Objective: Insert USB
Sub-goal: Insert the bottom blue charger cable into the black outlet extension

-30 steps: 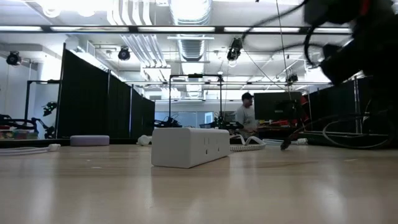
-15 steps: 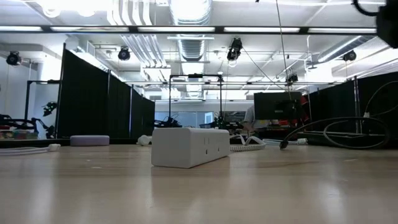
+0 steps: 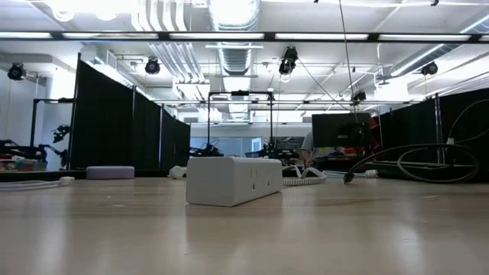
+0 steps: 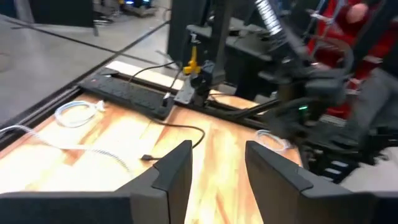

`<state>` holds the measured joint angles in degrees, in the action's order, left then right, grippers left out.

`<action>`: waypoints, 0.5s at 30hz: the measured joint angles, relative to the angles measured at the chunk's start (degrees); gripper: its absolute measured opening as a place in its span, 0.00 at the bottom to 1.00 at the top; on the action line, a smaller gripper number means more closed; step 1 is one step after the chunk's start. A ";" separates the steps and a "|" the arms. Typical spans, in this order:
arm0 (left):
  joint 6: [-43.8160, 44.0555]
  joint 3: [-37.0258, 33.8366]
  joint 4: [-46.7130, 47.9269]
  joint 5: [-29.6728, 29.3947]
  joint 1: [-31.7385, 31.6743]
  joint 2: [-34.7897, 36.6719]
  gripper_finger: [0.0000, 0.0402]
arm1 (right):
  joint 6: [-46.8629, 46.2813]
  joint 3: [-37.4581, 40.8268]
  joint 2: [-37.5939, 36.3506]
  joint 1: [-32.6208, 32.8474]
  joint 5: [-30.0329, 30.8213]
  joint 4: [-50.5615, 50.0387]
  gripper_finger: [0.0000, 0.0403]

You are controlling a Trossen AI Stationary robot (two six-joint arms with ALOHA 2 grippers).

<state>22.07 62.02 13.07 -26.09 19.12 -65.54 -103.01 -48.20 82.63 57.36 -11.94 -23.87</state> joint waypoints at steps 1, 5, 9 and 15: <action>0.35 0.00 -0.15 -1.74 1.02 -0.83 0.34 | -0.06 -0.92 0.66 0.69 -0.03 -0.43 0.16; 3.72 0.00 -0.15 -4.66 3.68 -4.48 0.32 | 0.44 -4.94 3.45 2.48 0.02 -4.46 0.15; 6.16 0.00 -0.12 -4.93 4.43 -7.91 0.31 | 3.29 -7.08 6.71 3.44 -0.22 -6.07 0.18; 7.01 -0.02 -0.14 -4.96 4.47 -10.65 0.33 | 2.12 -7.87 9.43 3.52 -3.50 -12.26 0.34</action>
<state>29.08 62.00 12.93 -31.05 23.59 -76.19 -100.90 -56.07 92.07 60.88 -15.44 -36.13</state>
